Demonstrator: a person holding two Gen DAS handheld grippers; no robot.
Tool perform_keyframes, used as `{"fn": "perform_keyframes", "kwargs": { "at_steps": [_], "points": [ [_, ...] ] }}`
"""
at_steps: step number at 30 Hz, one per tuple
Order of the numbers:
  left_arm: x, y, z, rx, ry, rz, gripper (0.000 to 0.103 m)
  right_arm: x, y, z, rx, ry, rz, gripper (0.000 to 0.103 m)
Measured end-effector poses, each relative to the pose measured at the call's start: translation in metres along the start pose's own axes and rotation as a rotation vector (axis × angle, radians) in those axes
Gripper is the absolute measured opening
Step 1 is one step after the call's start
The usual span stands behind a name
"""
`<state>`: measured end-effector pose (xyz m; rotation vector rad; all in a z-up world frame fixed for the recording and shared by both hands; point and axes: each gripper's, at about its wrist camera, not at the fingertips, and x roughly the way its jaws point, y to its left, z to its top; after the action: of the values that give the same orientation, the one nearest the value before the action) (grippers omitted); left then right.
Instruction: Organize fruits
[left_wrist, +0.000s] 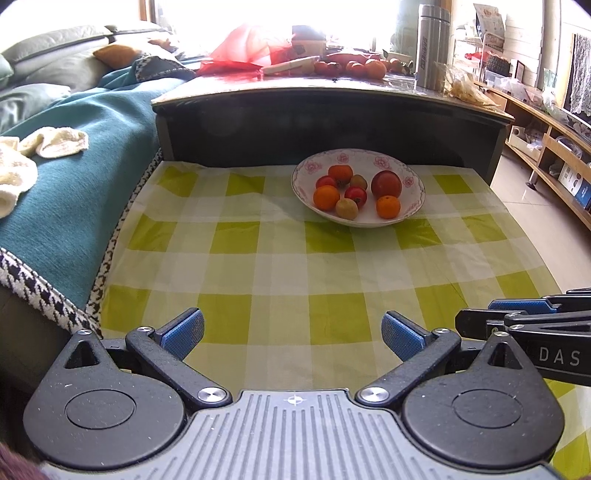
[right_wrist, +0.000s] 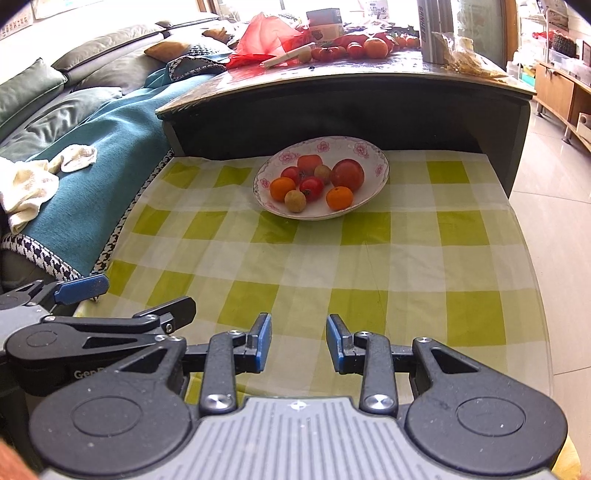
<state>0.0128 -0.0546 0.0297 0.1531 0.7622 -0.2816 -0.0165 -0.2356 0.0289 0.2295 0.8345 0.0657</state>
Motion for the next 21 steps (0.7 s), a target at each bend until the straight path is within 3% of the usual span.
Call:
{"fn": "perform_keyframes", "kwargs": {
  "at_steps": [21],
  "points": [
    [-0.001, 0.001, -0.009, -0.007, 0.016, 0.001, 0.103, 0.004, 0.005, -0.012, -0.008, 0.046, -0.025, 0.036]
  ]
}}
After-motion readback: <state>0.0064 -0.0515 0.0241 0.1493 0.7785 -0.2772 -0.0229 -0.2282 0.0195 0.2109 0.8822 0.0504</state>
